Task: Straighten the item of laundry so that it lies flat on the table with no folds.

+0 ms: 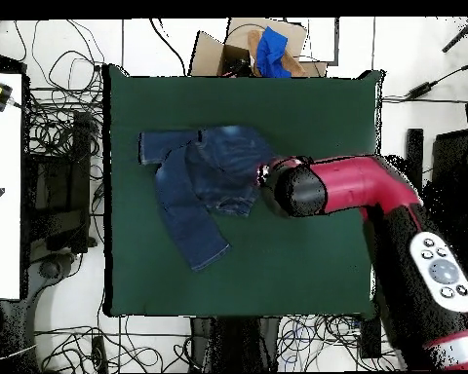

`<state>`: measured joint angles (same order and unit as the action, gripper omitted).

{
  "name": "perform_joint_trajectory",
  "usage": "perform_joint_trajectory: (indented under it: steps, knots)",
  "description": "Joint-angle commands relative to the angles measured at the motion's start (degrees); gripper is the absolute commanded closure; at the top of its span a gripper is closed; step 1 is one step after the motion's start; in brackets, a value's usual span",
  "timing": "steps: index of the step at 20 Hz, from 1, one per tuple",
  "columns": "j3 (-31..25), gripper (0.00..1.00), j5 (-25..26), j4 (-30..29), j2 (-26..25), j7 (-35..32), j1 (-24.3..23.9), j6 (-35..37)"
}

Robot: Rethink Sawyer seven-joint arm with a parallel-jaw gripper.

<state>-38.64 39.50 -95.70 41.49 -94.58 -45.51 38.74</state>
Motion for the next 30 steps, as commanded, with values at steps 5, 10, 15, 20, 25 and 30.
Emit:
perform_joint_trajectory:
  steps: [5, 10, 15, 20, 25, 30]
  knots:
    - [-1.7, 1.0, 2.9, -5.0, 1.9, 16.9, -3.4, 5.0]
    - [-0.4, 1.0, 4.3, -3.6, -1.1, 17.2, -2.8, 2.9]
    - [-0.2, 1.0, 4.5, -3.3, -0.9, 16.8, -2.2, 3.3]
    - [0.6, 1.0, 3.6, -3.4, 1.2, 17.3, -2.7, 7.0]
    - [3.9, 1.0, 2.6, -2.3, 5.8, 17.7, -2.6, 15.2]
    - [3.5, 1.0, -1.4, -7.1, 15.1, 23.2, -10.6, 17.7]
